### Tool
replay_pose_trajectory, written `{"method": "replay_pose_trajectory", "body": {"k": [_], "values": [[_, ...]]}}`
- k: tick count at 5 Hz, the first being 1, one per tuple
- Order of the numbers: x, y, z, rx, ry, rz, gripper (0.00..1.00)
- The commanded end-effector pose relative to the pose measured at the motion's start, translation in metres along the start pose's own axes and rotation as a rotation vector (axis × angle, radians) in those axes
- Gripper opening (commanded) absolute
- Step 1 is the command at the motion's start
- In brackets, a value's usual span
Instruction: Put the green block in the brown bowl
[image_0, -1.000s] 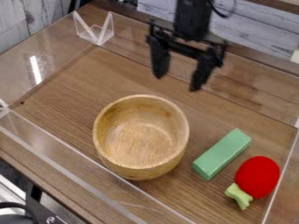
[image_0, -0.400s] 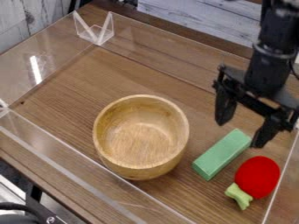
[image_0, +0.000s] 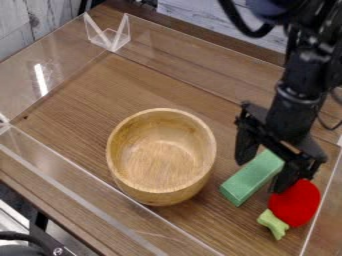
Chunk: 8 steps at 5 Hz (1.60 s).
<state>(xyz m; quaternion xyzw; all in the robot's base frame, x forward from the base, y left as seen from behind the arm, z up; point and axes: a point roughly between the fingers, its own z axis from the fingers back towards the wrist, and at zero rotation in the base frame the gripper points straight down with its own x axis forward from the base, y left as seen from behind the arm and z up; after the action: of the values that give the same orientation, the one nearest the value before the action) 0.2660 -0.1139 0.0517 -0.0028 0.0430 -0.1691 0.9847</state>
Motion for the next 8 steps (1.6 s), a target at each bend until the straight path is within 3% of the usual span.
{"method": "replay_pose_trajectory", "body": {"k": [1, 2, 3, 4, 5, 6, 7, 8], "values": [[-0.002, 0.003, 0.021, 0.037, -0.132, -0.084, 1.0], [-0.004, 0.013, 0.013, 0.056, -0.186, -0.113, 1.0], [-0.005, 0.022, 0.016, 0.08, -0.23, -0.095, 1.0], [0.003, 0.017, 0.028, 0.101, -0.272, -0.055, 1.0], [0.012, 0.01, 0.03, 0.093, -0.312, -0.034, 1.0], [0.014, 0.006, 0.028, 0.075, -0.338, 0.047, 1.0], [0.013, 0.005, 0.022, 0.06, -0.329, 0.1, 1.0], [0.019, -0.001, 0.017, 0.039, -0.317, 0.068, 1.0]]}}
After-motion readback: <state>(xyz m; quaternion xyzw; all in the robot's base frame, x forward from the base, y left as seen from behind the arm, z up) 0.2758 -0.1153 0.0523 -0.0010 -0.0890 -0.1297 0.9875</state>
